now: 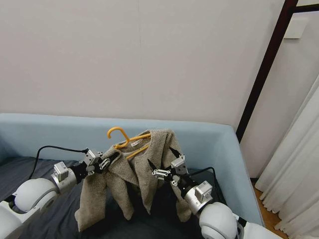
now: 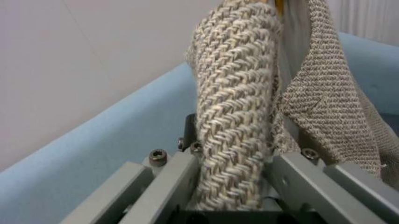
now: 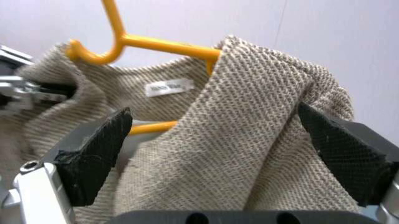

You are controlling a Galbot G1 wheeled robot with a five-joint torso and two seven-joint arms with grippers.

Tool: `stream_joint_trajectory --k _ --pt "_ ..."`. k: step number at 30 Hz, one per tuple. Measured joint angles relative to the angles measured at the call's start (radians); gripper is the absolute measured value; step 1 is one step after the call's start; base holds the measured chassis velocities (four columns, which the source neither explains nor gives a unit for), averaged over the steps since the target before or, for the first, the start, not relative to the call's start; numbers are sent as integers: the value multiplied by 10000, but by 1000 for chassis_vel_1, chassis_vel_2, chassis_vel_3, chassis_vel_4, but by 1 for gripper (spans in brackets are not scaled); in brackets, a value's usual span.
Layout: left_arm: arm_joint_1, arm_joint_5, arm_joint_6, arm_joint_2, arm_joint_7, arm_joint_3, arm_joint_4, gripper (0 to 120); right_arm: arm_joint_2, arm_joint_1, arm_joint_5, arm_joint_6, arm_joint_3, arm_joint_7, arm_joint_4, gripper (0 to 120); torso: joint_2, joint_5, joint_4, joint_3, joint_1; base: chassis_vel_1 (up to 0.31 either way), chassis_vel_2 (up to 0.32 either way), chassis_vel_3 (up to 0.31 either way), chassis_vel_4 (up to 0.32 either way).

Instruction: Pick up the clothes from the sofa and hang them on the clothes hanger.

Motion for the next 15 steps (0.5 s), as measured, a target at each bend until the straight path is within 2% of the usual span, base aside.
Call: stream_joint_trajectory --k 2,4,6,8,10,12,13,15 --pt "4 0 15 -89 52 128 147 4 182 591 520 -903 -431 699 14 100 0 0 -1 0 0 0 0 0 0" --pt "3 1 23 -133 63 166 197 4 274 760 684 -1132 -548 906 16 100 0 -1 0 1 0 0 0 0 0" --pt "-68 13 43 -234 84 298 315 4 705 1312 1123 -1657 -988 1585 -159 100 0 0 1 0 0 0 0 0 0" --pt "-177 14 45 -275 117 418 383 4 1135 1741 1314 -1858 -1330 2128 -446 100 0 0 3 0 1 0 0 0 0" --pt "-198 14 45 -276 122 440 394 4 1216 1798 1363 -1887 -1374 2211 -492 100 0 0 3 1 0 0 0 0 0" --pt "-332 1 46 -261 172 579 445 4 1694 2109 1567 -2357 -1596 3011 -776 100 0 0 2 1 0 0 0 0 0" --pt "-332 1 46 -261 172 579 445 4 1694 2109 1567 -2357 -1596 3011 -776 100 0 0 2 1 0 0 0 0 0" --pt "-389 -8 46 -243 184 655 444 4 2014 2264 1586 -2683 -1695 3822 -1040 100 0 1 1 1 0 0 0 0 0"
